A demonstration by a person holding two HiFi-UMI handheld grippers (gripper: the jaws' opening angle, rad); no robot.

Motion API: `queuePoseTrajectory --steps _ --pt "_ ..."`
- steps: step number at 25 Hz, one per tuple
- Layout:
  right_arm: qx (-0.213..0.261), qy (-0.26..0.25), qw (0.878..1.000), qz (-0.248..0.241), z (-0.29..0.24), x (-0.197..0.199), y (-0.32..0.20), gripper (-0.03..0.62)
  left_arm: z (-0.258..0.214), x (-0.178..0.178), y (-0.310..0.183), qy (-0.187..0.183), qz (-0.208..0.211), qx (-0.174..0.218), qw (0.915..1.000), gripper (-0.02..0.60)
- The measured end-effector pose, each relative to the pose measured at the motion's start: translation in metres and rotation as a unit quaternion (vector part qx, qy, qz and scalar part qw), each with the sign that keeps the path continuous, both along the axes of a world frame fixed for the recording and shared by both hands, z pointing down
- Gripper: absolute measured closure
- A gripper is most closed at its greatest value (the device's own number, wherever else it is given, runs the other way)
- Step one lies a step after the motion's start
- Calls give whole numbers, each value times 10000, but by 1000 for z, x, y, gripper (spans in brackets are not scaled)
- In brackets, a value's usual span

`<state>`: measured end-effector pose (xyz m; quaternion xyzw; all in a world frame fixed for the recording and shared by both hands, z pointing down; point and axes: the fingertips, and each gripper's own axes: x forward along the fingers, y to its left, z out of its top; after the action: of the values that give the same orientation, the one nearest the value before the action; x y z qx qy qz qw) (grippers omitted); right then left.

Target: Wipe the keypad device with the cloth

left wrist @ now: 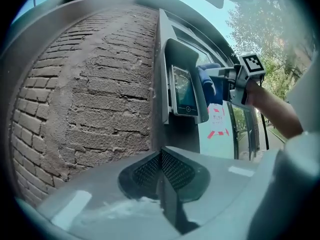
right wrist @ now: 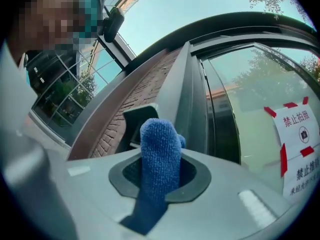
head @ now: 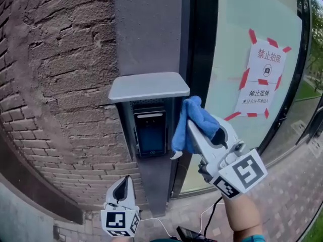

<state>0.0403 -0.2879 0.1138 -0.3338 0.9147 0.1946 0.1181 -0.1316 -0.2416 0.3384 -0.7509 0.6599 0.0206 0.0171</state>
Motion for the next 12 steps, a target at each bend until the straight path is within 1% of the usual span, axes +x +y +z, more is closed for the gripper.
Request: queuePoseTrajectory --steps 3,6,8,10,12 --pt "-369 197 9990 155 47 -1 -2 533 2 4 -1 58 181 -19 9998 591" --pt "-870 341 9954 230 94 0 -9 533 6 9 -3 18 337 -41 9994 591" --pt "-1146 432 9922 248 117 1 -13 533 7 11 -4 -11 412 -61 9991 591" --pt "-1248 456 9908 269 124 4 -15 533 7 12 -4 -14 485 -88 9988 591" --pt "-1115 333 9927 315 107 10 -13 533 5 13 -4 18 541 -80 9985 591"
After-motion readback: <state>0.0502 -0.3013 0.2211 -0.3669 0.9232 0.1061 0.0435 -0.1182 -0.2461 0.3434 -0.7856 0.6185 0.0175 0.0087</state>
